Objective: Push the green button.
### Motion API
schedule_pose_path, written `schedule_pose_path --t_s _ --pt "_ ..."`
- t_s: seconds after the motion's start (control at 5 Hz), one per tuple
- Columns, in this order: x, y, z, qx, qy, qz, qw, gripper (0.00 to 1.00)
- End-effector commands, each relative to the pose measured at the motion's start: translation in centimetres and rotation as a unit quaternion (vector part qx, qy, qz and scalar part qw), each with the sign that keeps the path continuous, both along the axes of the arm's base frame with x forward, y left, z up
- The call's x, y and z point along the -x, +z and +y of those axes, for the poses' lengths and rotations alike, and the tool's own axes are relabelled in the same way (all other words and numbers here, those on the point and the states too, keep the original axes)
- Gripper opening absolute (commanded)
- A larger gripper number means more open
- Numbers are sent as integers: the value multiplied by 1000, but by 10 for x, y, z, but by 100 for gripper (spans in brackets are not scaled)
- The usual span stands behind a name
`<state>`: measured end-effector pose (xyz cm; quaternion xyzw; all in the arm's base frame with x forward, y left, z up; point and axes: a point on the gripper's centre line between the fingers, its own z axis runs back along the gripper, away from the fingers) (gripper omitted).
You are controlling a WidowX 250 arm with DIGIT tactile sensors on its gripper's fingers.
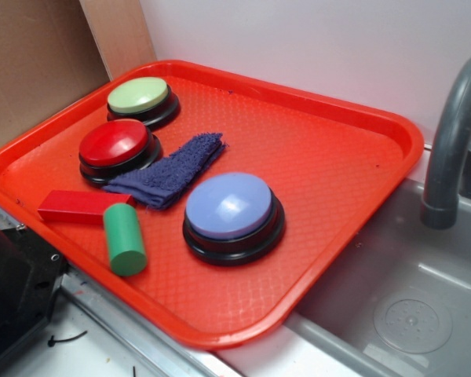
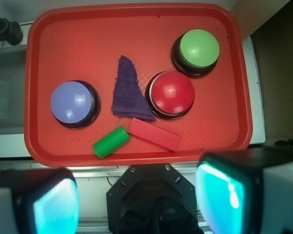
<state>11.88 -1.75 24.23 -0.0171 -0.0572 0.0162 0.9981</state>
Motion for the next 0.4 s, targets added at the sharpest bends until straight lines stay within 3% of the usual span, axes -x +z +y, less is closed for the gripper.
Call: schedule_pose_path --t_s 0.0,0.2 --pt "0 0 0 0 0 0 1000 100" --pt "-35 -25 48 -8 79 -3 997 100"
